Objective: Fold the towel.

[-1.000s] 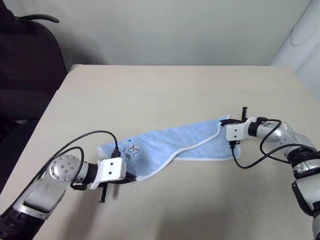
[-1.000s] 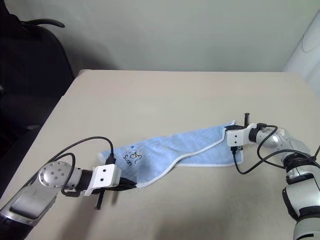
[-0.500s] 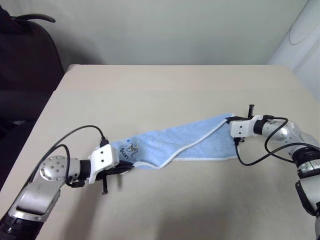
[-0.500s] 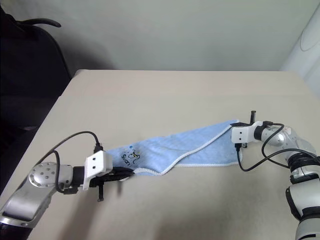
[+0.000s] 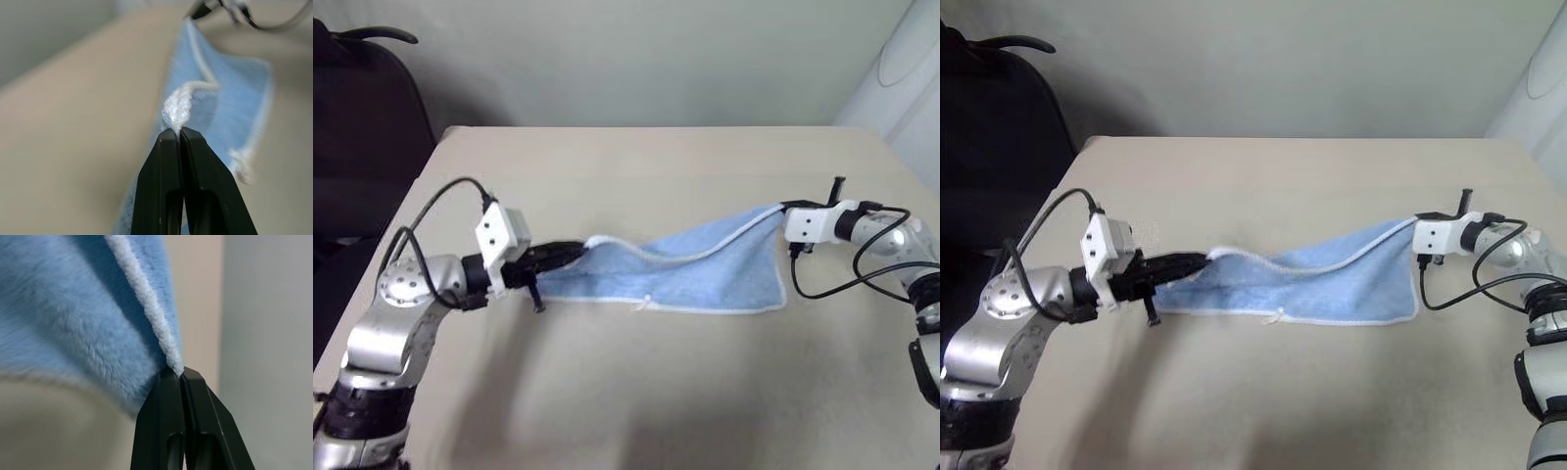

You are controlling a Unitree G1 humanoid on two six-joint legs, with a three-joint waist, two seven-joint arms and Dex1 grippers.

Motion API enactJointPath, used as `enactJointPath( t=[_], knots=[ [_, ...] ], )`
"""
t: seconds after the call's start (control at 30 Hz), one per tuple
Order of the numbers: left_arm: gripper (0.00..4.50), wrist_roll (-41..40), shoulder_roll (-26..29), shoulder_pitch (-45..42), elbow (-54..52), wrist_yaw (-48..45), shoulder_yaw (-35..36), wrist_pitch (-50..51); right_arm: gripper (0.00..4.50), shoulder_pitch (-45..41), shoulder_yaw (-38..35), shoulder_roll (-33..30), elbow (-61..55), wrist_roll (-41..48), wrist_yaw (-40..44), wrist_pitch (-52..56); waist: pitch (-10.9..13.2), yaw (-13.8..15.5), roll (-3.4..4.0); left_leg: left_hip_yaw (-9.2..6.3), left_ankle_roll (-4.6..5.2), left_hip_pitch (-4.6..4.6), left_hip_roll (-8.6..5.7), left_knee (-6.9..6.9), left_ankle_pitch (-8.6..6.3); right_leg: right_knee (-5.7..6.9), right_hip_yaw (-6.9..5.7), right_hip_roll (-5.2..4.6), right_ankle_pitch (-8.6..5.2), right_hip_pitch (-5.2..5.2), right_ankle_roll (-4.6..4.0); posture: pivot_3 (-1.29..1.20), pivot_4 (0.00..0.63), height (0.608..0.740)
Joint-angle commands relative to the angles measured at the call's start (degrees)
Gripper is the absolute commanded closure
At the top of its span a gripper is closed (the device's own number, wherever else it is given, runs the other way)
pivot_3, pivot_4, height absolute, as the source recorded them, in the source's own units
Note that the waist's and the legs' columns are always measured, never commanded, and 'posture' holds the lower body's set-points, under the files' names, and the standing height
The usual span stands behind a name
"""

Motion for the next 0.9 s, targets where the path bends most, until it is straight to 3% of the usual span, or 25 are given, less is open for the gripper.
enactJointPath(
  t=[0.03,0.2,0.37,0.47,0.6,0.67,0.77,0.9],
  knots=[
    [4.49,2.8,-2.75,-8.97,4.52,5.89,1.46,-3.77,4.5,-5.56,-1.11,-2.88,1.68,-2.09,-4.88,1.73,0.01,0.05,0.02,0.01,0.0,0.0,0.01,0.0,0.0,0.0,0.0,0.0,0.0,0.01,0.0,0.0,0.15,0.74],
    [4.49,4.55,-6.55,-23.8,14.3,12.64,3.38,-6.43,4.5,-13.07,-2.05,-5.54,4.23,-2.73,-7.84,3.41,0.1,-0.32,0.02,0.06,0.06,-0.09,0.02,0.0,0.13,-0.11,0.03,-0.01,0.02,-0.07,0.04,0.0,0.15,0.74],
    [4.49,2.73,-4.54,-22.68,11.33,8.75,4.18,-6.64,4.5,-14.95,-5.65,-9.07,4.17,3.26,-1.92,1.52,0.11,-0.44,0.02,0.07,0.03,-0.16,0.02,-0.02,0.23,-0.17,0.02,-0.01,0.05,-0.09,0.08,0.0,0.15,0.74],
    [4.49,-1.53,-1.8,-16.22,5.31,5.38,5.54,-1.78,4.5,-11.42,-9.65,-10.94,2.32,11.47,8.59,-0.4,0.14,-0.45,-0.01,0.08,0.07,-0.23,0.02,-0.05,0.21,-0.2,0.03,0.0,0.05,-0.14,0.08,0.0,0.15,0.74],
    [4.49,-10.05,3.09,0.47,-7.67,-0.24,8.96,5.72,4.5,2.89,-14.29,-13.02,-5.41,27.66,33.04,2.09,0.15,-0.34,-0.26,0.12,-0.09,-0.33,0.06,-0.02,0.31,-0.24,0.01,0.06,0.05,-0.13,0.09,0.0,0.15,0.74],
    [4.49,-12.26,4.8,6.32,-11.45,-1.15,10.44,8.06,4.5,9.62,-15.24,-13.98,-9.79,31.8,39.77,4.85,0.17,-0.11,-0.31,0.11,-0.15,-0.33,0.07,0.03,0.33,-0.21,0.0,0.09,0.05,-0.11,0.09,0.0,0.15,0.74],
    [4.49,-13.01,6.97,15.27,-16.22,-2.35,11.32,10.3,4.5,18.8,-15.95,-14.85,-15.18,35.65,46.56,9.45,0.17,0.0,-0.3,0.13,-0.16,-0.24,0.06,0.05,0.33,-0.16,0.03,0.09,0.05,-0.04,0.09,0.0,0.15,0.74],
    [4.49,-14.58,6.5,22.92,-19.86,-1.61,11.3,12.16,4.5,24.25,-16.38,-14.87,-18.91,36.23,49.07,13.11,0.17,-0.26,-0.3,0.28,-0.11,-0.01,0.11,-0.02,0.23,-0.18,0.12,0.13,0.05,0.12,0.08,0.0,0.15,0.74]
  ],
)
